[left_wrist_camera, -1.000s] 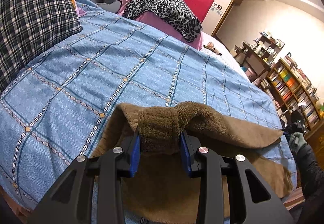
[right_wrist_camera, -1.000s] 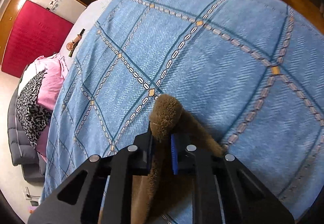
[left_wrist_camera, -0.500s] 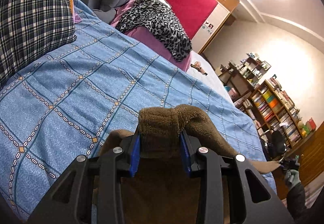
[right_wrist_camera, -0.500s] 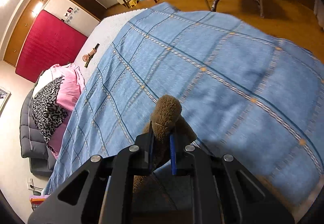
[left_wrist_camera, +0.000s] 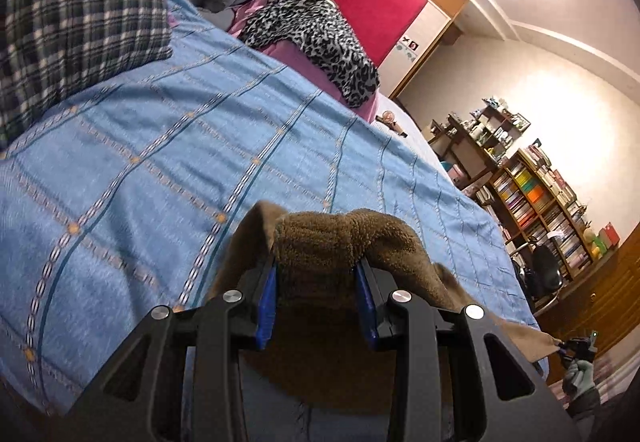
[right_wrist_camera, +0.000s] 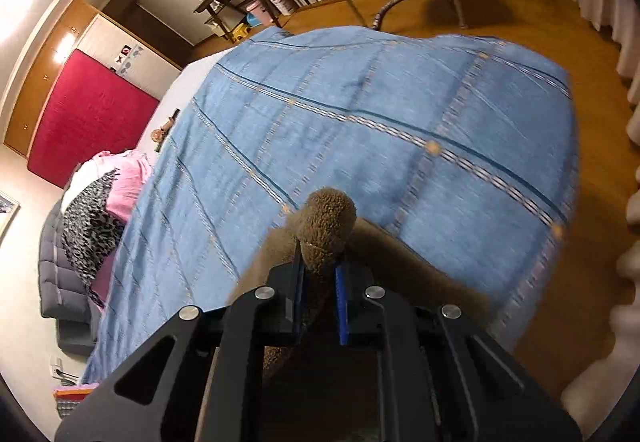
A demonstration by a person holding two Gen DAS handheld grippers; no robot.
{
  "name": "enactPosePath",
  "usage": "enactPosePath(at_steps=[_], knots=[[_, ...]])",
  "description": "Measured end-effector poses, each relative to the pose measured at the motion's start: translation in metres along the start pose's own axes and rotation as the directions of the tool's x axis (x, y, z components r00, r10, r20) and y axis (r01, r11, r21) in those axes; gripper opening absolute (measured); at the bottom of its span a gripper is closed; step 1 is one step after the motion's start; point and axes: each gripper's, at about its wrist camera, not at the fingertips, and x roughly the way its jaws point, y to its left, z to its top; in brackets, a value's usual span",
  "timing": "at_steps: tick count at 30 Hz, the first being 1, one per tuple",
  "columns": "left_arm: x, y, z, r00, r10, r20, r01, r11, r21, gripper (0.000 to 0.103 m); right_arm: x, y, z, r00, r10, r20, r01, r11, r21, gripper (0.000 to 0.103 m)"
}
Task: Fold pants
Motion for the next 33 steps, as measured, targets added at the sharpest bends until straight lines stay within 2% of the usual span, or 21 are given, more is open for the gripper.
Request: enactPosePath(at_steps=[2, 8, 10, 11, 12, 14, 17, 22, 25, 29, 33], knots=[[0.001, 0.007, -0.008, 1.0, 0.012, -0.01, -0.012, 1.0, 0.001, 0.034, -0.001, -0.006, -0.013, 0.999, -0.042, 0.014, 0.043, 0.999, -0.03, 0.012], [0.008, 0.022, -0.03, 0.997, 0.048, -0.06, -0.047, 0.999, 0.01, 0.035, 0.01, -0.034, -0.028, 0.997, -0.075, 0.006, 0.075, 0.997, 0.003, 0.012], [0.009, 0.024, -0.036, 0.994, 0.07, -0.078, -0.067, 0.997, 0.034, 0.04, 0.014, -0.041, -0.031, 0.996, -0.092, 0.002, 0.092, 0.996, 0.008, 0.012], [0.008, 0.026, -0.039, 0.993, 0.072, -0.089, -0.069, 0.997, 0.042, 0.049, 0.017, -0.043, -0.033, 0.995, -0.096, -0.003, 0.096, 0.995, 0.01, 0.012], [0.006, 0.029, -0.042, 0.992, 0.08, -0.096, -0.076, 0.996, 0.045, 0.065, 0.019, -0.045, -0.035, 0.995, -0.101, -0.007, 0.101, 0.995, 0.013, 0.012], [0.0, 0.035, -0.048, 0.991, 0.081, -0.106, -0.077, 0.996, 0.04, 0.074, 0.024, -0.047, -0.037, 0.994, -0.11, -0.01, 0.11, 0.994, 0.011, 0.012], [-0.014, 0.04, -0.051, 0.992, 0.083, -0.095, -0.082, 0.997, 0.013, 0.075, 0.028, -0.05, -0.04, 0.993, -0.114, -0.005, 0.114, 0.993, 0.013, 0.012], [-0.031, 0.047, -0.046, 0.997, -0.01, -0.08, 0.0, 0.992, -0.123, 0.075, 0.031, -0.043, -0.037, 0.994, -0.112, 0.009, 0.112, 0.994, 0.003, 0.012], [-0.032, 0.031, -0.041, 0.998, -0.009, -0.057, 0.001, 0.99, -0.14, 0.075, 0.029, -0.041, -0.04, 0.993, -0.112, 0.026, 0.113, 0.993, -0.024, 0.012], [-0.017, -0.02, -0.035, 0.998, -0.036, -0.046, 0.034, 0.999, -0.028, 0.075, 0.024, -0.038, -0.042, 0.994, -0.095, 0.049, 0.098, 0.994, -0.056, 0.012], [0.016, -0.063, -0.034, 0.992, -0.1, -0.078, 0.101, 0.995, 0.014, 0.075, 0.011, -0.033, -0.042, 0.996, -0.024, 0.088, 0.031, 0.997, -0.078, 0.012]])
